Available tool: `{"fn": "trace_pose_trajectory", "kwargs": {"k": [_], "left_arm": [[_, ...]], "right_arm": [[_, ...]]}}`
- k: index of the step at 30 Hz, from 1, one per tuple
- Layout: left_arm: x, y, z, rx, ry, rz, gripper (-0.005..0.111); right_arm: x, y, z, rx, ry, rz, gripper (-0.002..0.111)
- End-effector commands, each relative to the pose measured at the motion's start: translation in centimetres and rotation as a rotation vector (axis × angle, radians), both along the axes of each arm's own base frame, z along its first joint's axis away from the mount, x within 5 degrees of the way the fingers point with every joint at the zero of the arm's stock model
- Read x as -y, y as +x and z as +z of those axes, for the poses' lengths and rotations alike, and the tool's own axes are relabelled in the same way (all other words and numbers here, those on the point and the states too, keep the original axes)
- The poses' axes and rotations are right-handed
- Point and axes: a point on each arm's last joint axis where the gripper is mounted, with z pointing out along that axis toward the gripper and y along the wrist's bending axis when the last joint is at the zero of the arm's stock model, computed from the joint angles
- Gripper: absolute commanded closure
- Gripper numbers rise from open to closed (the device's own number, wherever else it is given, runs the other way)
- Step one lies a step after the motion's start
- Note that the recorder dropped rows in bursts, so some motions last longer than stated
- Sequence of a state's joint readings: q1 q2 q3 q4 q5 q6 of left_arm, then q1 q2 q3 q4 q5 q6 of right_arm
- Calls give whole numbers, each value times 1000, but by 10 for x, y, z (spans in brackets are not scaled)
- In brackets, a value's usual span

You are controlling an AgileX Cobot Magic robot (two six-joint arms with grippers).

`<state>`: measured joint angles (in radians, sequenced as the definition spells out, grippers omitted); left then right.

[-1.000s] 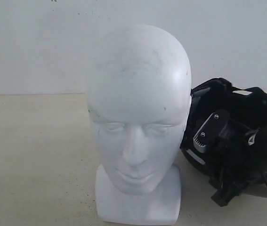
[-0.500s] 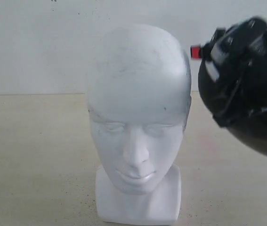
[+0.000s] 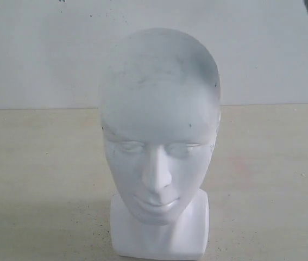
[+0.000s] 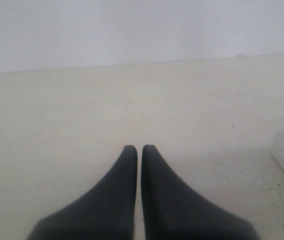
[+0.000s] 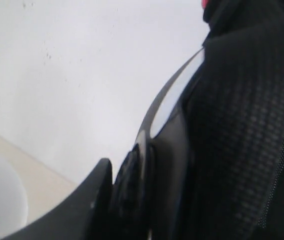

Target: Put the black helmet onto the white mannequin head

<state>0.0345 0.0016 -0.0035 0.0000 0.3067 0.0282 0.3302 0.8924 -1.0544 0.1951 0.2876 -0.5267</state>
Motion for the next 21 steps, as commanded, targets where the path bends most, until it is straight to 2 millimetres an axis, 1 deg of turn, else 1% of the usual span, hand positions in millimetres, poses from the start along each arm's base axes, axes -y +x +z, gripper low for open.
{"fn": "trace_pose_trajectory", "kwargs": {"k": [1, 4, 6, 7, 9, 11, 12, 15, 17, 19, 20, 21], "left_arm": [[1, 0, -1, -2, -10, -9, 102], [1, 0, -1, -2, -10, -9, 102], [1, 0, -1, -2, -10, -9, 102], [1, 0, -1, -2, -10, -9, 102], [1, 0, -1, -2, -10, -9, 102], [1, 0, -1, -2, -10, -9, 102], [1, 0, -1, -2, -10, -9, 102], [1, 0, -1, -2, -10, -9, 102], [1, 0, -1, -2, -10, -9, 102], [1, 0, -1, -2, -10, -9, 102], [1, 0, -1, -2, -10, -9, 102], [1, 0, -1, -2, -10, -9, 102]], "right_arm": [[13, -25, 40, 317, 70, -51, 109], [21, -43, 56, 456, 150, -69, 109], [26, -56, 60, 510, 211, -68, 109], [29, -63, 60, 536, 237, -69, 109], [35, -76, 54, 582, 287, -70, 109], [39, -85, 40, 624, 357, -69, 109], [40, -86, 30, 638, 388, -69, 109], [45, -90, 8, 721, 554, -46, 109], [46, -91, -3, 739, 736, 35, 109], [43, -89, -8, 705, 936, 180, 109], [41, -87, -9, 685, 1015, 257, 109], [37, -84, -9, 668, 1058, 319, 109]]}}
